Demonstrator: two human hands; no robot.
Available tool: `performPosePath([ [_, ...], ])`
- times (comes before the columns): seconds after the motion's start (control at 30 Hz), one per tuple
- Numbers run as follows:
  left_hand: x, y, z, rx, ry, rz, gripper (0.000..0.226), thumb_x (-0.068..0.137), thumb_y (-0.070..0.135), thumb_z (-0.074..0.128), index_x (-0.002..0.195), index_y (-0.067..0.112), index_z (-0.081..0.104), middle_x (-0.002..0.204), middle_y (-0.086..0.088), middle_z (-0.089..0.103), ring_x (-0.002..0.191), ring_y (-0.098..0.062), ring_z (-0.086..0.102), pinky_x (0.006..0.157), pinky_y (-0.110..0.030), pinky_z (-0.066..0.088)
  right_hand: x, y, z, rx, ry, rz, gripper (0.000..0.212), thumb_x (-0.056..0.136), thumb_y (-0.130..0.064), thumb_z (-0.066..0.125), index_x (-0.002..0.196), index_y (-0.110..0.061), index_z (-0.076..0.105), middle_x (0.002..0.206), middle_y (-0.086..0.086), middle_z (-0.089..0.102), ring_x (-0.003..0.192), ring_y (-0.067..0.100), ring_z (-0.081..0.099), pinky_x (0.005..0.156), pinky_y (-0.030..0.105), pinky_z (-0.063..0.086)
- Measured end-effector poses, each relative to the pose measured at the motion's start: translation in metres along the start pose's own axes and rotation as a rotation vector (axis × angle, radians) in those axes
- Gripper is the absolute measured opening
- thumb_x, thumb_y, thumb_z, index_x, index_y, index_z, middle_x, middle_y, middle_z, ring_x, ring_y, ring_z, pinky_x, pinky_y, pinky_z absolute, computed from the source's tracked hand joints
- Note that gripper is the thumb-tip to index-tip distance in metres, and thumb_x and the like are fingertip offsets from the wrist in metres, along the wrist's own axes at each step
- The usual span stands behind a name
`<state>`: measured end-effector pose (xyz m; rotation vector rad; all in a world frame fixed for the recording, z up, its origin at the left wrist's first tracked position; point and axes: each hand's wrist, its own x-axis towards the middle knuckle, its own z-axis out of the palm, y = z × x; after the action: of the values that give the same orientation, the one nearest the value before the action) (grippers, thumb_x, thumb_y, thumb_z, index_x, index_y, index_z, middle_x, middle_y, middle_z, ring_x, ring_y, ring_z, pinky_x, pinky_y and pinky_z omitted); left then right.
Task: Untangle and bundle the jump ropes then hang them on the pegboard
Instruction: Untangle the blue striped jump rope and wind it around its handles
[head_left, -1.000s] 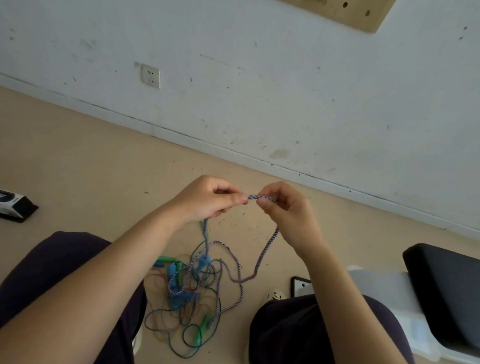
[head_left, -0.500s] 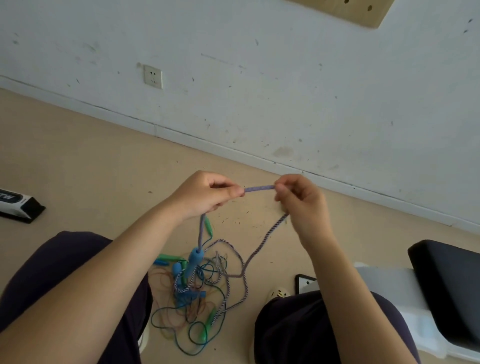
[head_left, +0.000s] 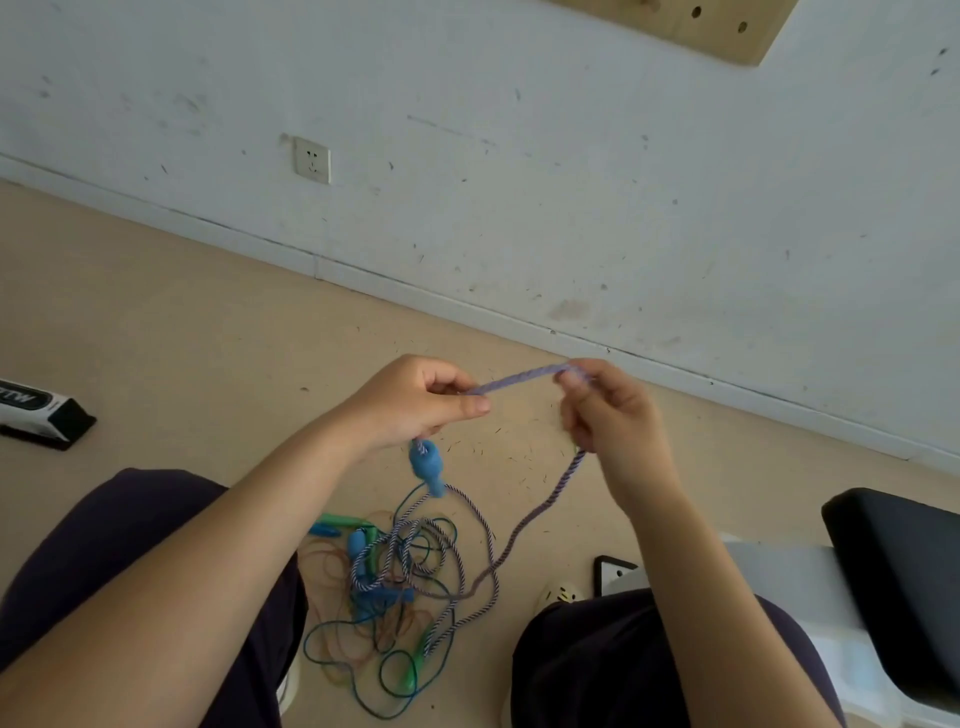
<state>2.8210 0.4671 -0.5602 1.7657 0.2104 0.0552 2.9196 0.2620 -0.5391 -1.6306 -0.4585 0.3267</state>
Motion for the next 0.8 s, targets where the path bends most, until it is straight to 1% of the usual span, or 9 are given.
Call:
performPosePath([
  [0.17, 0.001, -0.005, -0.010, 0.108, 0.022, -0.038, 0.020, 0.091, 0.039, 0.069, 0.079, 0.023, 0.070, 0.059, 0.003, 0.066, 0.056, -0.008, 0.057, 0.064, -0.022, 0.047, 0.003, -0.001, -0.016, 0.076, 0.201, 0.028, 0.018, 0.095, -0.026, 0.064, 0.081, -0.017, 0.069, 0.052, 0.001, 0.047, 0.045, 0.012, 0.034, 0.043, 0.022, 0.029],
  [0.27, 0.000, -0.008, -0.008, 0.218, 0.036, -0.042, 0.030, 0.094, 0.045, 0.062, 0.072, 0.026, 0.066, 0.071, 0.004, 0.073, 0.049, -0.001, 0.049, 0.054, -0.016, 0.040, 0.004, -0.001, -0.017, 0.091, 0.228, 0.020, 0.019, 0.094, -0.029, 0.065, 0.079, -0.019, 0.069, 0.053, 0.000, 0.048, 0.044, 0.013, 0.036, 0.043, 0.022, 0.030],
  [0.33, 0.000, -0.010, -0.010, 0.241, 0.057, -0.024, 0.026, 0.098, 0.042, 0.058, 0.081, 0.023, 0.064, 0.078, 0.001, 0.076, 0.050, -0.002, 0.052, 0.054, -0.017, 0.042, 0.005, -0.001, -0.021, 0.112, 0.252, 0.032, 0.020, 0.094, -0.031, 0.066, 0.077, -0.020, 0.070, 0.055, -0.001, 0.049, 0.045, 0.014, 0.037, 0.046, 0.024, 0.032],
  [0.4, 0.001, -0.012, -0.013, 0.226, 0.108, -0.009, 0.022, 0.100, 0.037, 0.055, 0.091, 0.017, 0.057, 0.077, -0.005, 0.075, 0.060, -0.009, 0.064, 0.060, -0.025, 0.050, 0.006, 0.000, -0.024, 0.131, 0.285, 0.055, 0.022, 0.094, -0.032, 0.066, 0.075, -0.020, 0.069, 0.056, -0.001, 0.049, 0.047, 0.015, 0.038, 0.049, 0.025, 0.033],
  [0.5, 0.001, -0.012, -0.016, 0.134, 0.242, 0.002, 0.020, 0.101, 0.037, 0.053, 0.089, 0.021, 0.050, 0.067, -0.008, 0.070, 0.051, -0.018, 0.066, 0.052, -0.029, 0.052, 0.008, 0.002, -0.029, 0.111, 0.309, 0.073, 0.023, 0.092, -0.033, 0.067, 0.074, -0.019, 0.069, 0.061, 0.000, 0.054, 0.052, 0.016, 0.045, 0.055, 0.028, 0.039],
  [0.6, 0.000, -0.008, -0.019, -0.098, 0.337, -0.042, 0.027, 0.099, 0.044, 0.055, 0.077, 0.029, 0.052, 0.057, -0.005, 0.064, 0.046, -0.024, 0.060, 0.047, -0.029, 0.053, 0.011, 0.006, -0.031, -0.169, 0.228, 0.089, 0.027, 0.088, -0.042, 0.070, 0.070, -0.022, 0.073, 0.075, -0.009, 0.067, 0.065, 0.004, 0.056, 0.066, 0.026, 0.046],
  [0.67, -0.002, -0.005, -0.015, -0.283, 0.303, -0.092, 0.030, 0.087, 0.053, 0.065, 0.081, 0.026, 0.055, 0.060, -0.002, 0.061, 0.048, -0.018, 0.056, 0.047, -0.030, 0.053, 0.008, 0.008, -0.026, -0.286, 0.097, 0.118, 0.027, 0.086, -0.046, 0.070, 0.072, -0.023, 0.076, 0.071, -0.013, 0.067, 0.060, -0.001, 0.054, 0.066, 0.024, 0.041],
  [0.73, -0.004, -0.005, -0.005, -0.350, 0.209, -0.141, 0.043, 0.067, 0.050, 0.078, 0.089, 0.018, 0.059, 0.063, 0.001, 0.058, 0.050, -0.011, 0.054, 0.048, -0.030, 0.053, 0.004, 0.010, -0.015, -0.194, -0.051, 0.141, 0.029, 0.089, -0.041, 0.069, 0.073, -0.018, 0.075, 0.058, -0.005, 0.057, 0.054, 0.010, 0.049, 0.061, 0.027, 0.038],
  [0.8, -0.005, -0.008, 0.007, -0.288, 0.087, -0.151, 0.037, 0.064, 0.035, 0.086, 0.088, 0.015, 0.066, 0.065, 0.005, 0.060, 0.054, -0.008, 0.057, 0.048, -0.030, 0.053, 0.001, 0.012, -0.001, -0.058, -0.166, 0.165, 0.028, 0.092, -0.034, 0.066, 0.073, -0.014, 0.073, 0.056, 0.002, 0.052, 0.050, 0.016, 0.047, 0.055, 0.028, 0.041],
])
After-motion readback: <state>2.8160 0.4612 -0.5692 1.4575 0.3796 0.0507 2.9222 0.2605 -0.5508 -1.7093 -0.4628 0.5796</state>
